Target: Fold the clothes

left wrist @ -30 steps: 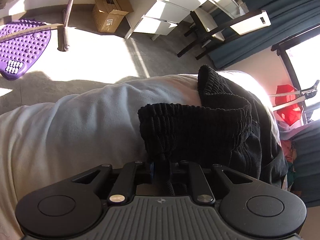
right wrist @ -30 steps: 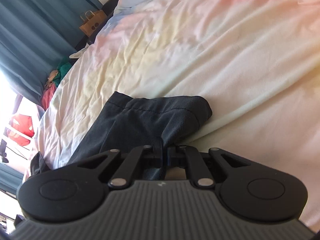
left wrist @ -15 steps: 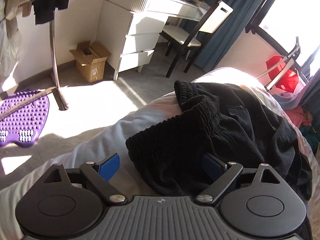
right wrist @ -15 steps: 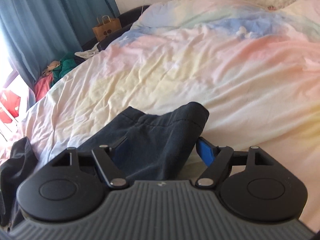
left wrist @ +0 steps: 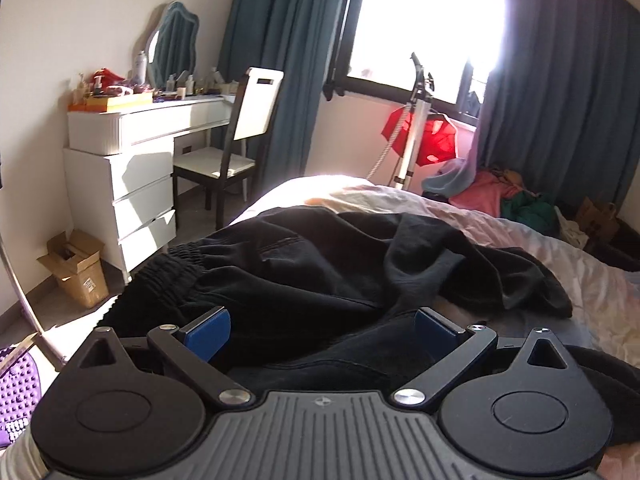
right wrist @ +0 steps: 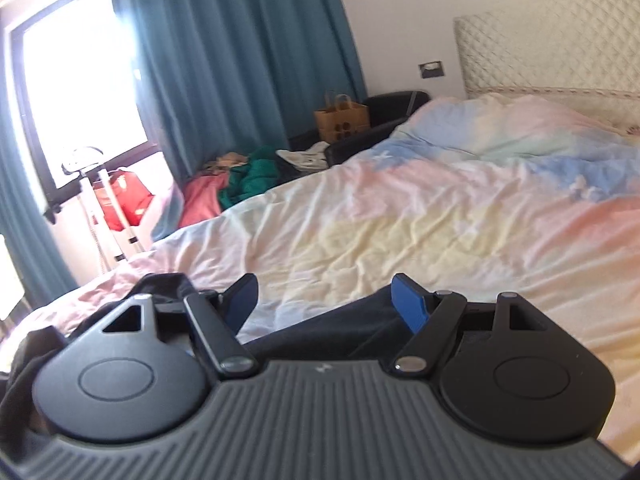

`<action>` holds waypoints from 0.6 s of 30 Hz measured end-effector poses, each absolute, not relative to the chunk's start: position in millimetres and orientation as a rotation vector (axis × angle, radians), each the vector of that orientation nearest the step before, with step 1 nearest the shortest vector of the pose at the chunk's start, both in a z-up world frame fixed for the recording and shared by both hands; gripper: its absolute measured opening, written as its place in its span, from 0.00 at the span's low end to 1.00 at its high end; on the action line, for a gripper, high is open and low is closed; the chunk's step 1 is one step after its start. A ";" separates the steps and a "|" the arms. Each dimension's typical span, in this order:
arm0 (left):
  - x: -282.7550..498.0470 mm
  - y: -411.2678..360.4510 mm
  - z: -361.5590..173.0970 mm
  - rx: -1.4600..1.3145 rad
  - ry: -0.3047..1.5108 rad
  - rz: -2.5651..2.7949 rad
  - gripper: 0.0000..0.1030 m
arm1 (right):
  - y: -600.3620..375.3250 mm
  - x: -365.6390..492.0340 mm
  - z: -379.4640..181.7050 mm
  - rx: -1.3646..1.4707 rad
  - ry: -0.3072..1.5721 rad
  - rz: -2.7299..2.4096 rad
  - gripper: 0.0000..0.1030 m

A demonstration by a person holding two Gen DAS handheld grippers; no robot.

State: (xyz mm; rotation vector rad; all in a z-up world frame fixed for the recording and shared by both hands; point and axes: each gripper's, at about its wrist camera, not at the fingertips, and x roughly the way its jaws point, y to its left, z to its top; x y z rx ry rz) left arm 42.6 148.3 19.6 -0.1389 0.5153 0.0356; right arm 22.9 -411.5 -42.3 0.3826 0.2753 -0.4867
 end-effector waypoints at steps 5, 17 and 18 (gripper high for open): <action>51.9 75.1 -0.2 -0.034 0.479 -0.092 0.97 | -365.9 14.0 -32.9 0.333 0.247 -0.321 0.73; 59.2 44.7 -65.3 0.020 0.451 -0.142 0.98 | -287.7 16.7 -44.8 0.174 0.272 -0.127 0.73; 59.8 45.4 -66.5 0.018 0.455 -0.139 0.98 | -286.2 17.4 -45.5 0.178 0.275 -0.125 0.73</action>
